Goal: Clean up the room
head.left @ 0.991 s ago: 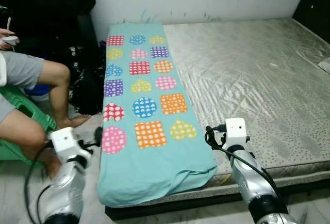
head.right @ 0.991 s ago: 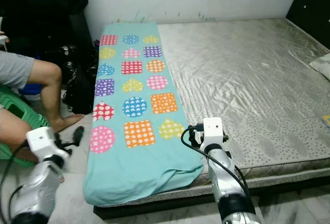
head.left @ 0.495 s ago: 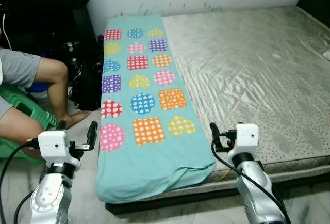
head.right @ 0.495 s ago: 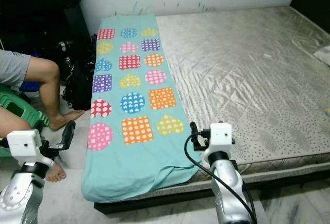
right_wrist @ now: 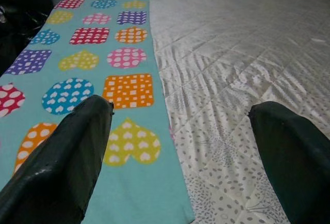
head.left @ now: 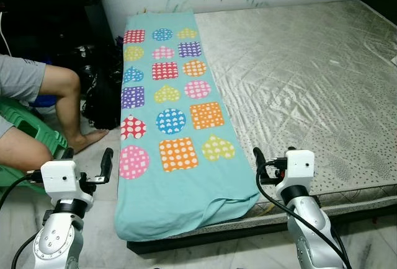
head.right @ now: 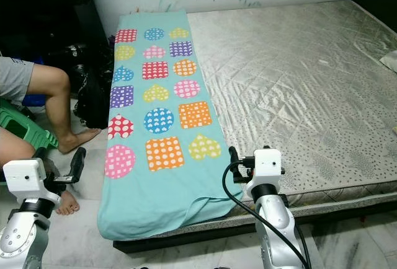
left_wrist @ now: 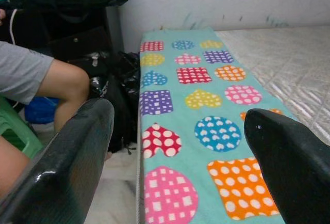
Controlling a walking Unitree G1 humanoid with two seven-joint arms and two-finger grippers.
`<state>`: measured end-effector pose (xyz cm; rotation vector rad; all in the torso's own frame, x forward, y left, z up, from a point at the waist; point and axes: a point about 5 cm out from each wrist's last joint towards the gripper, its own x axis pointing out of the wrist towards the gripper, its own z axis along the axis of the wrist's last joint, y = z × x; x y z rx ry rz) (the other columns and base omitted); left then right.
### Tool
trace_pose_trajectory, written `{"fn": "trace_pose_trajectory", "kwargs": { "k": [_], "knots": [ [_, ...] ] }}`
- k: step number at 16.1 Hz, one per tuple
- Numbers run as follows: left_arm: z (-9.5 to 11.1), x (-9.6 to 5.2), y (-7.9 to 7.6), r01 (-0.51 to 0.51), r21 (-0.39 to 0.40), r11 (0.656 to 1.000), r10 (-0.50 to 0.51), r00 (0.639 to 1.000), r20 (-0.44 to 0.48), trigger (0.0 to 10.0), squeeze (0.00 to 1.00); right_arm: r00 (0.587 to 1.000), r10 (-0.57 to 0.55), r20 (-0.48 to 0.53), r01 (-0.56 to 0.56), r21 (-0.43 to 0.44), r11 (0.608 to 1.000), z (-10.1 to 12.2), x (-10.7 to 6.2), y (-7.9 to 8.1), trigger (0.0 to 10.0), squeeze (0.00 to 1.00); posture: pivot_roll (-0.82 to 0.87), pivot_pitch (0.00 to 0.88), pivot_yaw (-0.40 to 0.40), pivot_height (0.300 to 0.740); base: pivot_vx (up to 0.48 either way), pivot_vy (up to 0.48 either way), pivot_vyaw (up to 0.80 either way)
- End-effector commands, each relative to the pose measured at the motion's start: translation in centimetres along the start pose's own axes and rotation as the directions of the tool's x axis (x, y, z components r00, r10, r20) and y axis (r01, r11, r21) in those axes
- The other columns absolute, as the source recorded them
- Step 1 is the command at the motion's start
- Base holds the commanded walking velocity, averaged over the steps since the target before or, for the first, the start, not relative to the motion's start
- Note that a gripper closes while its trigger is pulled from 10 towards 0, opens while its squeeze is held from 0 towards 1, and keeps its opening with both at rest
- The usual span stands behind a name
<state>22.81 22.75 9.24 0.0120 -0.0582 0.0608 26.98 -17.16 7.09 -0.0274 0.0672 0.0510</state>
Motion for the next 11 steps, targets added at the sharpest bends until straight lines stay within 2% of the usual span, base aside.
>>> {"fn": "trace_pose_trajectory", "kwargs": {
  "k": [1,3,4,11],
  "knots": [
    [-0.1,-0.19,0.14,-0.005,0.008,1.0,0.005,1.0,-0.018,10.0,0.0,1.0,0.016,-0.007,-0.016,-0.01,1.0,0.03,-0.13,0.21,10.0,0.0,-0.11,0.119,0.035,0.74,0.0,0.0,0.0],
    [-0.22,-0.18,0.2,-0.012,0.002,1.0,0.012,1.0,-0.025,10.0,0.0,0.999,0.029,-0.013,-0.03,-0.014,0.999,0.05,-0.14,0.36,10.0,0.0,-0.11,0.117,0.034,0.74,0.0,0.0,0.0],
    [-0.36,-0.18,-0.01,-0.002,0.022,1.0,0.003,0.999,-0.035,10.0,0.0,0.999,0.042,-0.017,-0.042,-0.01,0.999,0.01,-0.11,0.43,10.0,0.0,-0.11,0.115,0.032,0.715,0.0,0.0,0.0],
    [-0.61,-0.04,-0.28,0.003,0.019,1.0,-0.002,0.999,-0.044,10.0,0.0,0.998,0.054,-0.024,-0.054,-0.013,0.998,-0.07,-0.02,0.36,10.0,0.0,-0.12,0.106,0.029,0.63,0.0,0.0,0.0]
  ]
}}
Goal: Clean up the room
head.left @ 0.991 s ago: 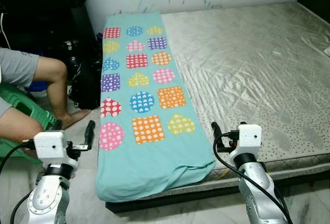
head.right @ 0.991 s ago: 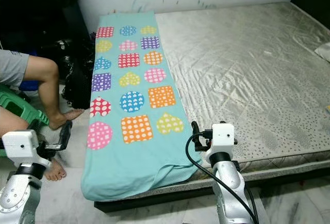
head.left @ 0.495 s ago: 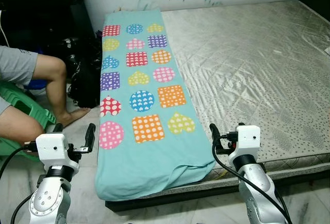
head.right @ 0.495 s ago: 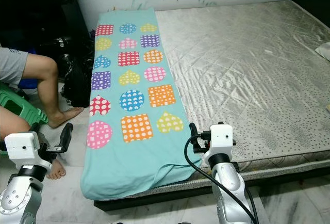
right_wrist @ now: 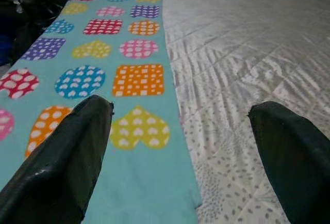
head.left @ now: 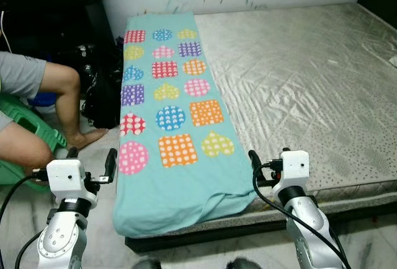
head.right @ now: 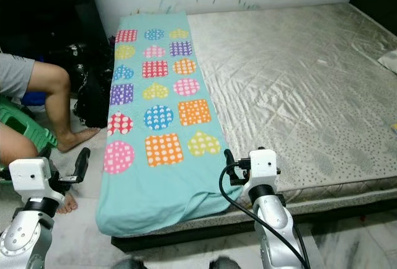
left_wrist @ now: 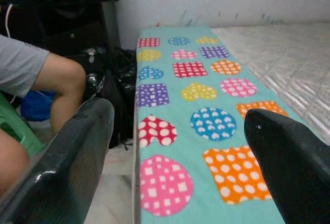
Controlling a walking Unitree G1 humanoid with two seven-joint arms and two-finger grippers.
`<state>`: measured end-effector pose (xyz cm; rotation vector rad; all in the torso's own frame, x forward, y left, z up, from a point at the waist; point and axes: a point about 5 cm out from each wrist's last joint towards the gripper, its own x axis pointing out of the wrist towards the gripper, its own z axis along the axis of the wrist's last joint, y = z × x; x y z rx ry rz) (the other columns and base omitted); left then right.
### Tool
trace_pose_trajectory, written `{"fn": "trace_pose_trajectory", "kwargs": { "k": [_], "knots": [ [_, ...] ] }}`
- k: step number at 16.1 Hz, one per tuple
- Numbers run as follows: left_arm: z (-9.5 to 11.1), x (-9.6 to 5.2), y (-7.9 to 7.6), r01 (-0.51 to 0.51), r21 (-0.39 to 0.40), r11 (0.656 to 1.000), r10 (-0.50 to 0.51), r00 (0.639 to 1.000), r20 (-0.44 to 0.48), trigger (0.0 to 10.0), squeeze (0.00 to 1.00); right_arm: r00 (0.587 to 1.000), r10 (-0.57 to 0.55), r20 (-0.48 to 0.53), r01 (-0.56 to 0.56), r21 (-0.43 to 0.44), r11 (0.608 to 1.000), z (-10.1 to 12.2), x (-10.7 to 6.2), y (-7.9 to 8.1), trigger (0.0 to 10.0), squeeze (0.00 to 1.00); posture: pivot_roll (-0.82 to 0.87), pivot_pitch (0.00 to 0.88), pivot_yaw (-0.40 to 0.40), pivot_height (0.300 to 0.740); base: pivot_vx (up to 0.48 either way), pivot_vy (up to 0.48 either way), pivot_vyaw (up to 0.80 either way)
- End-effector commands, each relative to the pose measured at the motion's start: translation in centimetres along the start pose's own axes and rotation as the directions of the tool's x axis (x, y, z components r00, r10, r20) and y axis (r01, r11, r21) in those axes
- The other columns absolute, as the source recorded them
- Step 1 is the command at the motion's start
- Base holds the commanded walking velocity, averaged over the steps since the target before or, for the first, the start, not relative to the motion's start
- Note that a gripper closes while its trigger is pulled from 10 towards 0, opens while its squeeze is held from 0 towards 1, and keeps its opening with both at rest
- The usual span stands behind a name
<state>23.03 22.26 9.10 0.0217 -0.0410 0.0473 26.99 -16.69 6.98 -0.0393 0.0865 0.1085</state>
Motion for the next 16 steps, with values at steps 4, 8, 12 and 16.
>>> {"fn": "trace_pose_trajectory", "kwargs": {
  "k": [4,8,12,16],
  "knots": [
    [-0.54,-0.09,0.28,-0.021,0.009,1.0,0.021,0.999,-0.03,10.0,0.0,1.0,0.011,-0.009,-0.011,0.003,1.0,-0.02,0.11,0.03,10.0,0.0,-0.11,0.106,0.027,0.625,0.0,0.0,0.0],
    [-0.93,-0.01,0.34,-0.039,-0.014,0.999,0.039,0.998,-0.05,10.0,0.0,1.0,0.028,0.005,-0.028,0.0,1.0,0.19,0.26,0.32,10.0,0.0,-0.11,0.107,0.031,0.625,0.0,0.0,0.0],
    [-0.92,0.12,0.25,-0.039,-0.012,0.999,0.038,0.998,-0.051,10.0,0.0,0.999,0.037,0.0,-0.037,0.003,0.999,0.17,0.44,0.43,10.0,0.0,-0.11,0.106,0.028,0.583,0.0,0.0,0.0],
    [-0.81,0.22,0.11,-0.039,-0.012,0.999,0.038,0.998,-0.048,10.0,0.0,0.999,0.051,-0.003,-0.051,0.005,0.999,0.14,0.63,0.62,10.0,0.0,-0.11,0.106,0.028,0.535,0.0,0.0,0.0]
  ]
}}
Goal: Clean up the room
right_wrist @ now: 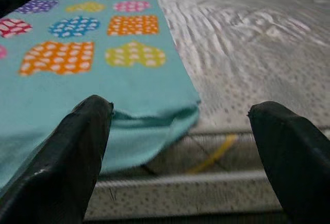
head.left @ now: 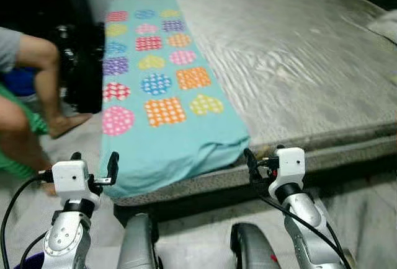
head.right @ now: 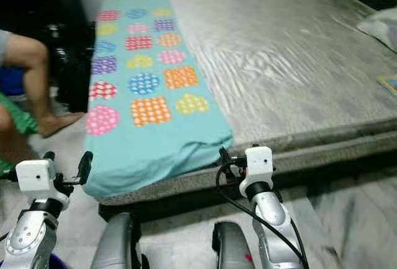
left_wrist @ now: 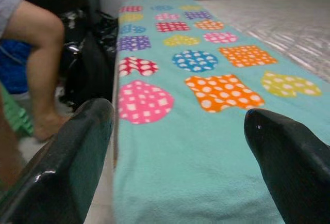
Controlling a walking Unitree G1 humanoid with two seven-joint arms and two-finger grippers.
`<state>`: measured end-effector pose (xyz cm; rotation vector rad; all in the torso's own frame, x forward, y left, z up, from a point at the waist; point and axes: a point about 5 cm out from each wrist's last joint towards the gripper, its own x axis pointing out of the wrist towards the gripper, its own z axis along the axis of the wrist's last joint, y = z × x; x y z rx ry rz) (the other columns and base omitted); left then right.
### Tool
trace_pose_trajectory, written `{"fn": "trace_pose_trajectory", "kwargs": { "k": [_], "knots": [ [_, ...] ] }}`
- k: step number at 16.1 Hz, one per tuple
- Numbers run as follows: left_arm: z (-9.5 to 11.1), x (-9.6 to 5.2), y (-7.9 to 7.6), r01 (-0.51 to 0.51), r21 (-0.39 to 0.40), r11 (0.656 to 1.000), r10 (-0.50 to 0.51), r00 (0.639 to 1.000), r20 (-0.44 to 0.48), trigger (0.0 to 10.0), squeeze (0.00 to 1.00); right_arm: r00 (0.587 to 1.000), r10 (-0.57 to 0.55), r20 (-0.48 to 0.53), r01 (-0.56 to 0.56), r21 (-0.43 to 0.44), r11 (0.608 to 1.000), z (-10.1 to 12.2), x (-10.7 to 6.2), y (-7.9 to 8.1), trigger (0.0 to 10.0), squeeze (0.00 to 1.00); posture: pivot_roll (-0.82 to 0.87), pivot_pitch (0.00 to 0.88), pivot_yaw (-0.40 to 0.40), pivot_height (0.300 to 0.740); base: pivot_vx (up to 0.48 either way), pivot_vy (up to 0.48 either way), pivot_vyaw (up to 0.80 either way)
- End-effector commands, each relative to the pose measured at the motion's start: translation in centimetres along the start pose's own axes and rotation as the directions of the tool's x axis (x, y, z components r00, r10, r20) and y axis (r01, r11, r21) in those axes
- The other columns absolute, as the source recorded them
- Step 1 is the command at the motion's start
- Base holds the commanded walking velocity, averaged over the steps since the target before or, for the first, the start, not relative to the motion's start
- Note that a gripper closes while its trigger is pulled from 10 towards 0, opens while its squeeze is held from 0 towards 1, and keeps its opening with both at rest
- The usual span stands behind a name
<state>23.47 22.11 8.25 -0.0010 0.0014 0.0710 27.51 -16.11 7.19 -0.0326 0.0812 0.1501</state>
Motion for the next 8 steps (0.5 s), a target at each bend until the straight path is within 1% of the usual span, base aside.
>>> {"fn": "trace_pose_trajectory", "kwargs": {
  "k": [1,5,8],
  "knots": [
    [0.07,-0.16,0.29,-0.014,0.009,1.0,0.014,1.0,-0.004,10.0,0.0,1.0,0.007,-0.011,-0.007,0.001,1.0,-0.16,0.08,0.09,10.0,0.0,-0.11,0.106,0.029,0.535,0.0,0.0,0.0],
    [0.24,-0.1,-0.2,0.027,0.0,1.0,-0.027,1.0,0.008,10.0,0.0,1.0,0.007,-0.014,-0.007,0.002,1.0,-0.19,0.17,0.08,10.0,0.0,-0.11,0.106,0.03,0.535,0.0,0.0,0.0],
    [0.29,-0.12,-0.26,0.032,-0.007,0.999,-0.032,0.999,0.011,10.0,0.0,1.0,0.01,-0.02,-0.01,0.004,1.0,-0.29,0.2,0.09,10.0,0.0,-0.11,0.107,0.03,0.535,0.279,0.0,0.0]
  ]
}}
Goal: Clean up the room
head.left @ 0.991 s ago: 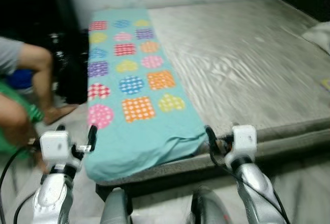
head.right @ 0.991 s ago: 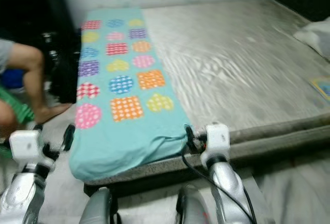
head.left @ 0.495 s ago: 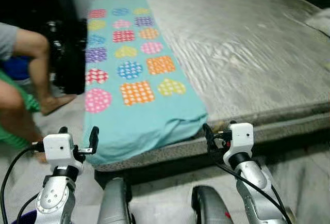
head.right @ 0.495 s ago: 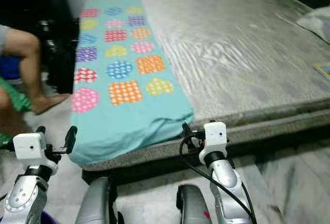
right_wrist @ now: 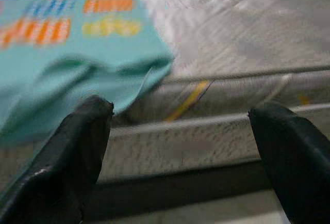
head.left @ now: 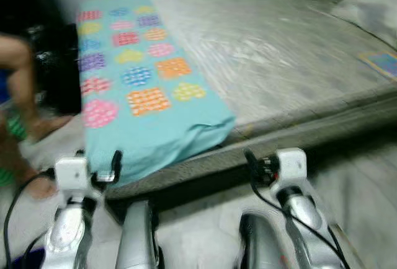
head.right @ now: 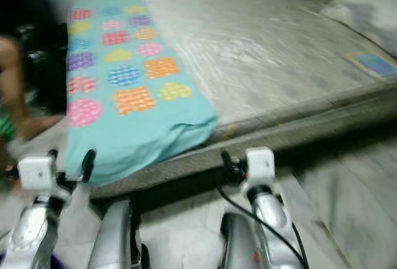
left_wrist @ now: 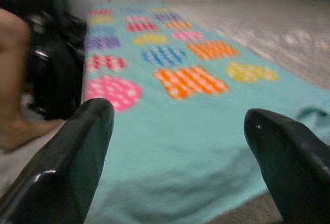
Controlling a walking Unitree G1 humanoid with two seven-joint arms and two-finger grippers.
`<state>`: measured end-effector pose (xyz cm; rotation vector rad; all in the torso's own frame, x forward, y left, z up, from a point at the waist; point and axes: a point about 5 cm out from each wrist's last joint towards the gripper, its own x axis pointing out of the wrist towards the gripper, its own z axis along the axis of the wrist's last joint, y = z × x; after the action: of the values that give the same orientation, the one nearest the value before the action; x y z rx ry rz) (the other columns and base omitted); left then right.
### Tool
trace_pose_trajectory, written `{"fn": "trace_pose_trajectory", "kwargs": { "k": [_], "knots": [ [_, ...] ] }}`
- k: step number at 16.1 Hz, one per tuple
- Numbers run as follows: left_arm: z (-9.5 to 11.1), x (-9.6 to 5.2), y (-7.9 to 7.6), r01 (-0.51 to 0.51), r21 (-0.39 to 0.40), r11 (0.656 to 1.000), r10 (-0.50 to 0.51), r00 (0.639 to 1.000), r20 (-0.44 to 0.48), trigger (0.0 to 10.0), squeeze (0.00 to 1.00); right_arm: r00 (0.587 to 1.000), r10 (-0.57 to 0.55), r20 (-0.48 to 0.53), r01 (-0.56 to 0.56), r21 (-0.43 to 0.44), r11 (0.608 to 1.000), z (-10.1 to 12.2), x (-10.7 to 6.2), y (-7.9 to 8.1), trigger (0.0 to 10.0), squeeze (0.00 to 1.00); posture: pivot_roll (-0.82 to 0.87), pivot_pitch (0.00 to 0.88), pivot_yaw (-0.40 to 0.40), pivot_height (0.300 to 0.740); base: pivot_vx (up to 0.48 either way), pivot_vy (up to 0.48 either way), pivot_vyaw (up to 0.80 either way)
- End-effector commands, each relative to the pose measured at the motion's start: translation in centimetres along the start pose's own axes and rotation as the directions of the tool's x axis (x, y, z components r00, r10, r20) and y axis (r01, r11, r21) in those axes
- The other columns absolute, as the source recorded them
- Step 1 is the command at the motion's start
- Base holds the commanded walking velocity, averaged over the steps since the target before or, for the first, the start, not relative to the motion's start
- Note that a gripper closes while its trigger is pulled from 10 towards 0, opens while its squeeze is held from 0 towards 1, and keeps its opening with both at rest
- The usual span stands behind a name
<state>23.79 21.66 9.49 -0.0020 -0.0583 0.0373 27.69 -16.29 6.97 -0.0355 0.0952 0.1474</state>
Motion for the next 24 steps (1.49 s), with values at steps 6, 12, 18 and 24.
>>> {"fn": "trace_pose_trajectory", "kwargs": {
  "k": [6,12,18,24],
  "knots": [
    [-0.91,-0.45,0.17,0.005,-0.005,1.0,-0.005,0.999,-0.051,10.0,0.0,1.0,0.018,-0.007,-0.018,-0.007,1.0,-0.07,0.08,0.42,10.0,0.0,-0.11,0.11,0.03,0.535,0.317,0.0,0.29],
    [-1.08,-0.41,0.09,0.013,0.005,1.0,-0.012,0.998,-0.063,10.0,0.0,1.0,-0.01,-0.025,0.01,-0.003,1.0,-0.37,0.13,0.13,10.0,0.0,-0.11,0.111,0.032,0.535,0.211,0.0,0.0],
    [-1.27,-0.35,0.07,0.006,0.008,1.0,-0.005,0.997,-0.079,10.0,0.0,0.996,0.072,-0.05,-0.076,-0.082,0.994,-0.46,0.45,0.73,10.0,0.0,-0.11,0.112,0.032,0.535,0.0,0.0,0.0],
    [-1.39,-0.48,0.06,0.004,0.005,1.0,-0.004,0.996,-0.087,10.0,0.0,0.997,0.07,-0.028,-0.073,-0.124,0.99,-0.03,0.68,0.01,10.0,0.0,-0.1,0.112,0.03,0.535,0.0,0.0,0.6]
  ]
}}
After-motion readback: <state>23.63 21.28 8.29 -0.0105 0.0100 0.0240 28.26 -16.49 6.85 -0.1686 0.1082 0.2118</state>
